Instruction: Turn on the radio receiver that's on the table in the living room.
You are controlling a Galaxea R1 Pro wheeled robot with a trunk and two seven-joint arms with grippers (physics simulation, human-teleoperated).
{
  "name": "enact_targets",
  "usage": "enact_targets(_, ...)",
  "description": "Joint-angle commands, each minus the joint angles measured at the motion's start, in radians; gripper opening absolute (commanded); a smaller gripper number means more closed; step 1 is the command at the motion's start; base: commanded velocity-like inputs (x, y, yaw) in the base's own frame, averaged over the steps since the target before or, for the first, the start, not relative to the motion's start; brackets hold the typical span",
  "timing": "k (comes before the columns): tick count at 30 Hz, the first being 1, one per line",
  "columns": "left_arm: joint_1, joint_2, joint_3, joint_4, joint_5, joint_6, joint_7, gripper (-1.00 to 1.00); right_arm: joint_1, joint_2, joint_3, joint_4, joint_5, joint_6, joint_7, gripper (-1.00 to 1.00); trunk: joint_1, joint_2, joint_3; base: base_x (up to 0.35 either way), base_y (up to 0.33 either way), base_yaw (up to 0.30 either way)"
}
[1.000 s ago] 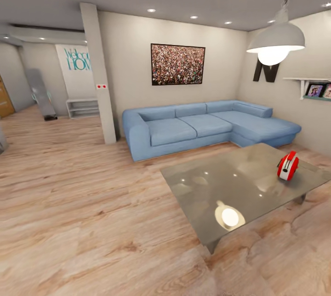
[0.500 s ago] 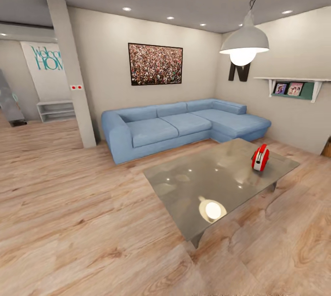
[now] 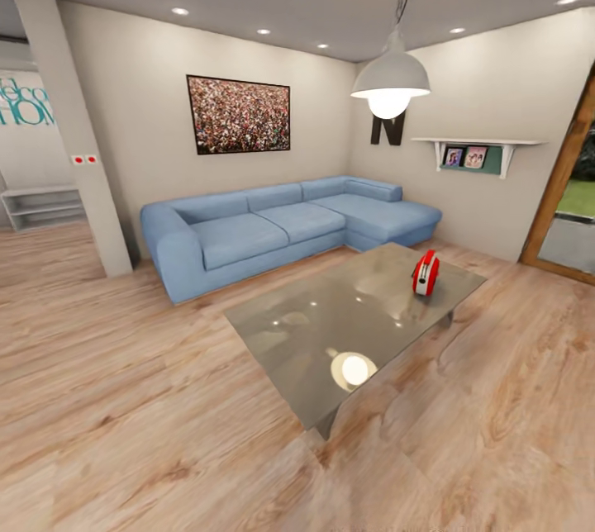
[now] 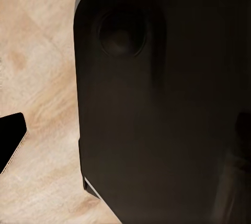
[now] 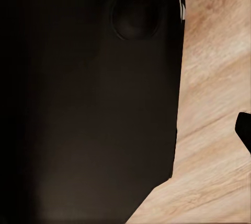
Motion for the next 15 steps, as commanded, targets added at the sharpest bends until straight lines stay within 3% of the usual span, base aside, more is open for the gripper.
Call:
enact_targets(1,0.000,0.000,0.000,0.000,0.000,0.000,0.000,1.00,0.000,0.000,0.000,0.000,0.000,0.000,0.000,1.00,0.000,0.000,0.000,0.000,0.000,-0.280)
enact_targets(15,0.000,0.000,0.000,0.000,0.000,-0.001,0.000,1.00,0.000,0.000,0.000,0.000,0.000,0.000,0.000,1.00,0.000,0.000,0.000,0.000,0.000,-0.280)
